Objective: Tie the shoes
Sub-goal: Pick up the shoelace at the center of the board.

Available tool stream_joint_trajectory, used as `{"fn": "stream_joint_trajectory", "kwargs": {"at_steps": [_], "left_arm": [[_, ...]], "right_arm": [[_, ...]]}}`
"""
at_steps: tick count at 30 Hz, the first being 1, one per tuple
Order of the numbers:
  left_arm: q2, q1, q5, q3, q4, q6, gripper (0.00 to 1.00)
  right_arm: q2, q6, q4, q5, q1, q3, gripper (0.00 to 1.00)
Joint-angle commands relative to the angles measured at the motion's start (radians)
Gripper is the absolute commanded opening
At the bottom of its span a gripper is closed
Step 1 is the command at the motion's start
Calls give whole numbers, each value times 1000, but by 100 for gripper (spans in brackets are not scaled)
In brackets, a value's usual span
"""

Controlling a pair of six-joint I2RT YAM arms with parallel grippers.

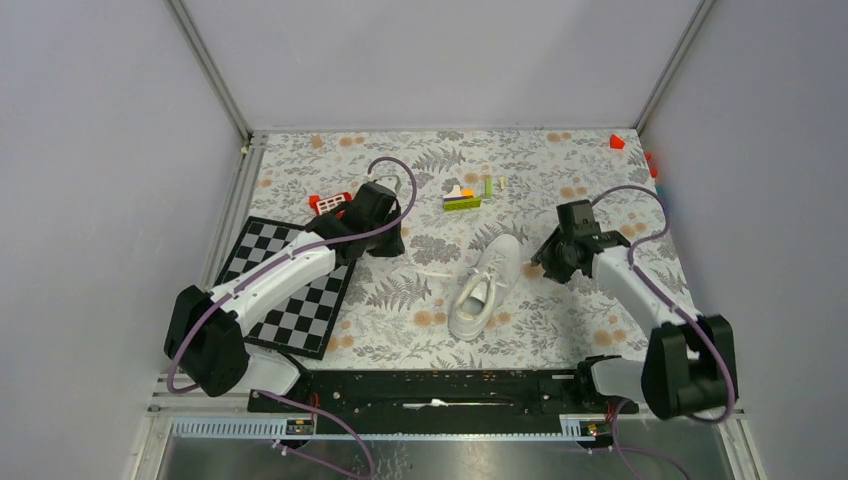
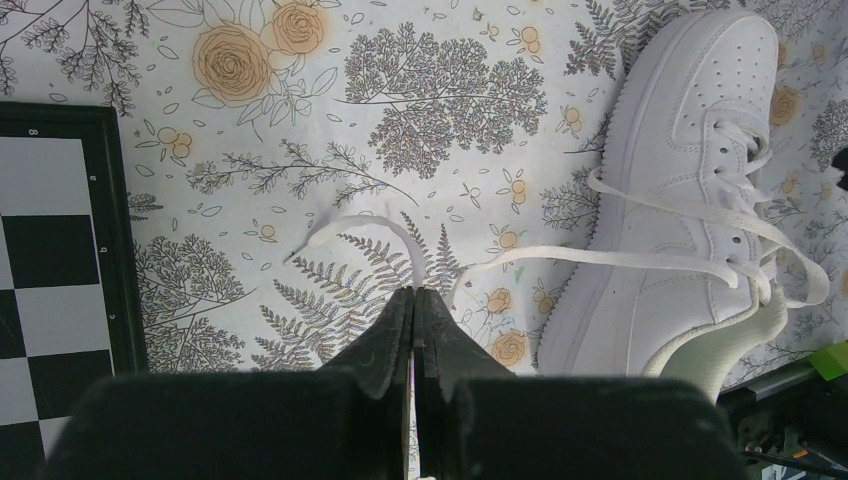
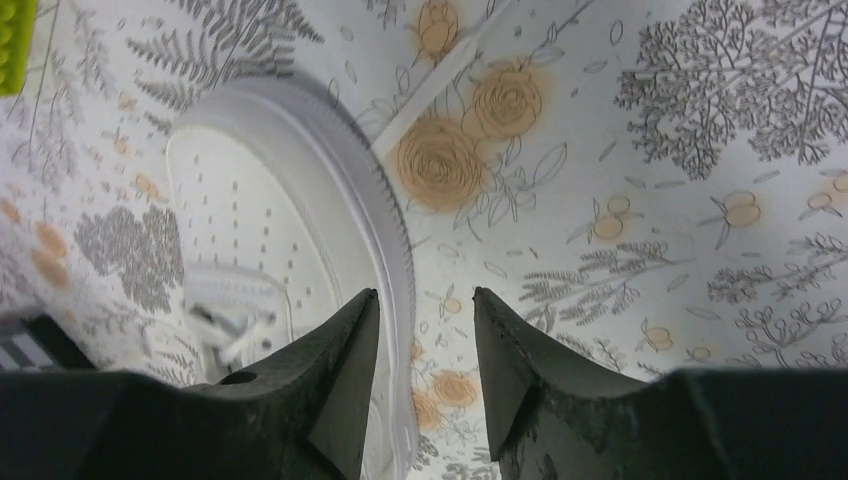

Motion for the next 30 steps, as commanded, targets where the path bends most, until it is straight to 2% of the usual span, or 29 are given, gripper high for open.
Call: {"fn": "stream_joint_trajectory", "kwargs": {"at_steps": [1,7,15,23,30], "left_arm": [[-39,6,14,33,19,13,0],[-49,6,26,33,21,22,0],[-64,6,27,24,20,43,0],[-83,6,34,14,26,65,0],[-95,6,46,2,28,93,0]], "right_arm": [[158,66,17,5,-34,110,47],[344,144,-41,101,-47,209,46],[508,213,-72,126,-57,284,46],[583,253,-183,152,-55,393,44],[561,375,-195,133,-55,367,43]]}}
